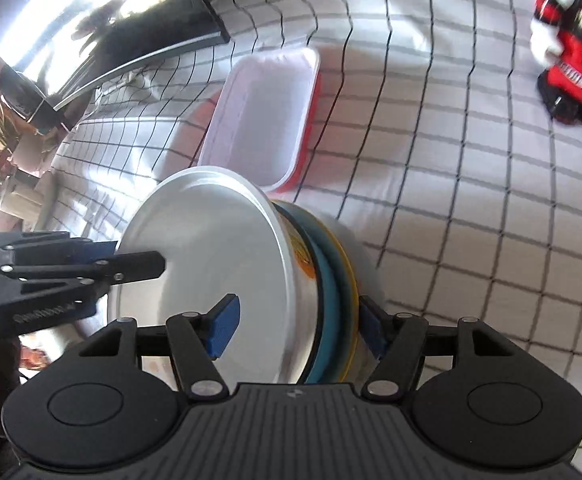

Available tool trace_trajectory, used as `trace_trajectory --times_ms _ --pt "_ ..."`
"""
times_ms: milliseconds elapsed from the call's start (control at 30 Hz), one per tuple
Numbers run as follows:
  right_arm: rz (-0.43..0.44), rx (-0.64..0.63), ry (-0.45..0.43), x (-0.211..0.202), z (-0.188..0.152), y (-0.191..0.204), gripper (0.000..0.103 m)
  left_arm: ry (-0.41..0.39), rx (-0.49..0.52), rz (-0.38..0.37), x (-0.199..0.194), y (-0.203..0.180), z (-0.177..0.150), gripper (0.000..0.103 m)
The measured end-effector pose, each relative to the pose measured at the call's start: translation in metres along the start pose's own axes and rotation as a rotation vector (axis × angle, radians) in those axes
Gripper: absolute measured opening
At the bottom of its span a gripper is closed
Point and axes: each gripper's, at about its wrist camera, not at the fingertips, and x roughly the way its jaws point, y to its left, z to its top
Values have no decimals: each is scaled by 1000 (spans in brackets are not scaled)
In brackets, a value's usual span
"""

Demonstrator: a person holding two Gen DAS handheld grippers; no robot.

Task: Organize plates and bowls
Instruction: 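Carry the bowl stack over the steel bowl and lower it inside, then open both grippers and move them to the red-rimmed white tray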

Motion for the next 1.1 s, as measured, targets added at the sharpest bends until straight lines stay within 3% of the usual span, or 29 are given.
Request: trace_trajectory --times_ms 133,233,333,467,667,800,900,1000,1100 --pt "23 -19 -95 -22 -3 -4 65 -62 -48 -60 -10 6 6 26" --pt "-21 -27 -131 -29 -5 -5 65 -76 -79 -50 -13 9 6 26" --pt "-80 -26 -109 -21 -6 -8 65 -70 -89 4 -11 11 -1 27" --pt "-121 -11 -83 -12 -11 -4 64 -72 -118 -33 -10 19 -14 27" --pt "-191 -16 -67 -9 -13 12 64 -84 -107 -30 -10 18 -21 25" --pt "-69 -38 -106 -37 -13 18 65 -97 -95 -74 -19 14 -14 24" --pt "-52 -67 -180 -62 1 21 74 -115 -73 -111 -27 11 0 24" --pt "-150 -120 -266 -76 26 22 81 -176 -101 -150 -38 21 18 24" --pt "-268 -151 -320 -67 57 13 88 -229 -210 -136 -39 46 39 24"
